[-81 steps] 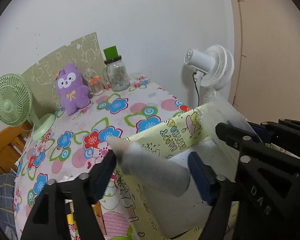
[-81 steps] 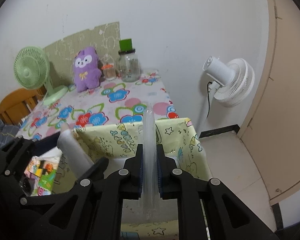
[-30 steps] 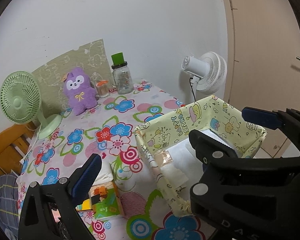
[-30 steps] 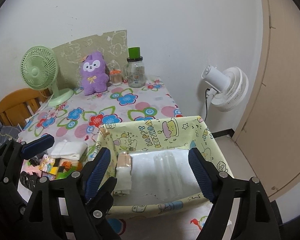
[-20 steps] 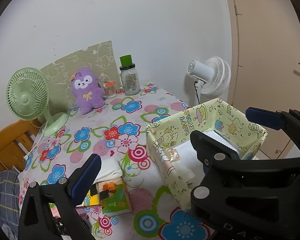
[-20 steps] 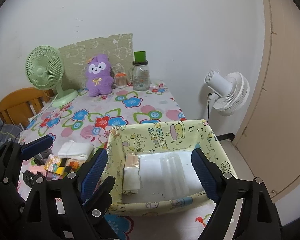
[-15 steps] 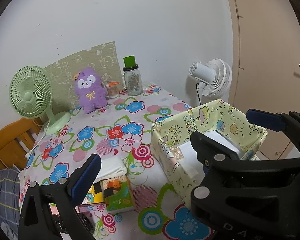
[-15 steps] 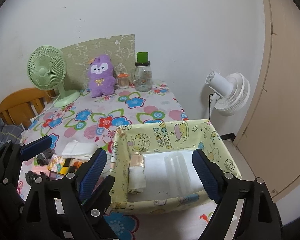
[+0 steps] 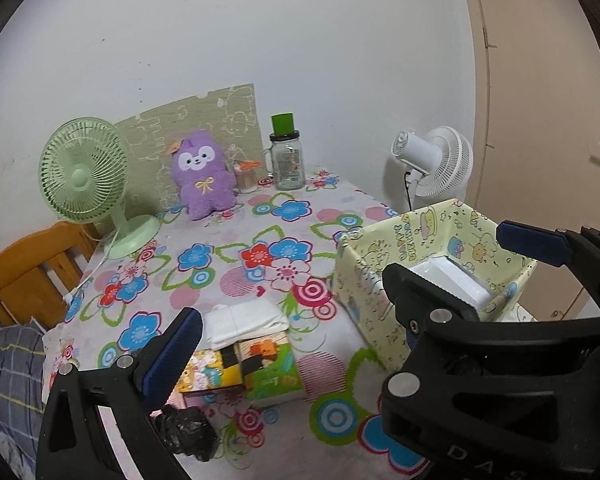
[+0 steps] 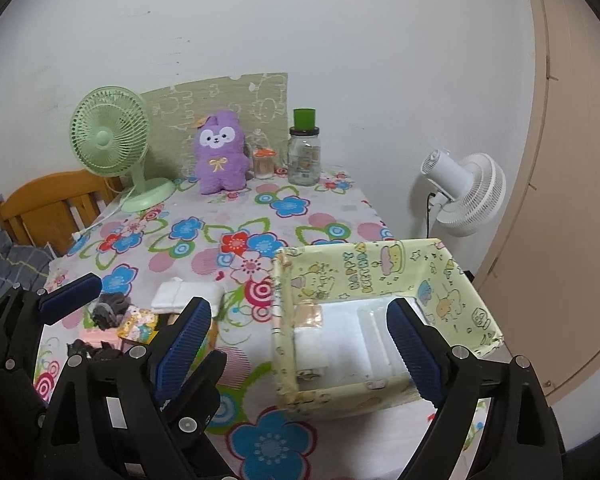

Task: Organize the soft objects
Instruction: 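Withdraw both open tools up out of the gift box, then move the left tool to the black rolled bundle while the right tool approaches the green tissue box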

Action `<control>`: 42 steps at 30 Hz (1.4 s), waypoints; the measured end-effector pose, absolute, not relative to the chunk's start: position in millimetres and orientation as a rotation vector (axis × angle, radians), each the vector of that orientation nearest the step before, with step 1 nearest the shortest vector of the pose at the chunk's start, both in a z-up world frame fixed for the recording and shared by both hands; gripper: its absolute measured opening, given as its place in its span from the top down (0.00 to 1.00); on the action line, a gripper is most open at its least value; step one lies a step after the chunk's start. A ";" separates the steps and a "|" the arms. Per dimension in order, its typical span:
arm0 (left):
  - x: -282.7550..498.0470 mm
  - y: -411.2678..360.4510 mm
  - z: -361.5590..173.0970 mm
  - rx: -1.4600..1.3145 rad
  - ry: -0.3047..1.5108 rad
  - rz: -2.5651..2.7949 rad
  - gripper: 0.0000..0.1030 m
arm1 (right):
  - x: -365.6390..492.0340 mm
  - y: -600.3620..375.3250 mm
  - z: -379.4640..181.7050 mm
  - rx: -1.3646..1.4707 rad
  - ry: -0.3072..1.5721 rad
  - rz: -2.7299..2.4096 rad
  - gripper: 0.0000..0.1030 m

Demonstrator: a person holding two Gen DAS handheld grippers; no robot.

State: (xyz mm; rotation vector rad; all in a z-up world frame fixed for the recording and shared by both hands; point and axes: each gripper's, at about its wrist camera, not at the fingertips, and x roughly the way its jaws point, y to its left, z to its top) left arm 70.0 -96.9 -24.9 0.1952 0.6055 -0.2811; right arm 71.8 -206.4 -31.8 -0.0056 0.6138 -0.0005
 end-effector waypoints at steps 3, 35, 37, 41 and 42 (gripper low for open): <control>67.9 -87.2 -22.9 0.189 0.596 -0.271 0.00 | 69.2 -198.8 -30.6 0.001 0.603 0.001 0.07; 65.4 -7.1 -47.1 0.100 0.649 -0.144 0.00 | 73.6 -118.8 -49.7 -0.084 0.614 0.140 0.03; 67.8 -1.3 -51.5 0.093 0.661 -0.129 0.00 | 76.6 -115.5 -53.3 -0.089 0.622 0.145 0.03; 73.1 10.1 -59.1 0.075 0.683 -0.102 0.00 | 83.0 -109.5 -60.6 -0.084 0.644 0.172 0.03; 73.9 12.7 -60.8 0.073 0.688 -0.096 0.00 | 85.0 -107.7 -62.5 -0.080 0.651 0.181 0.03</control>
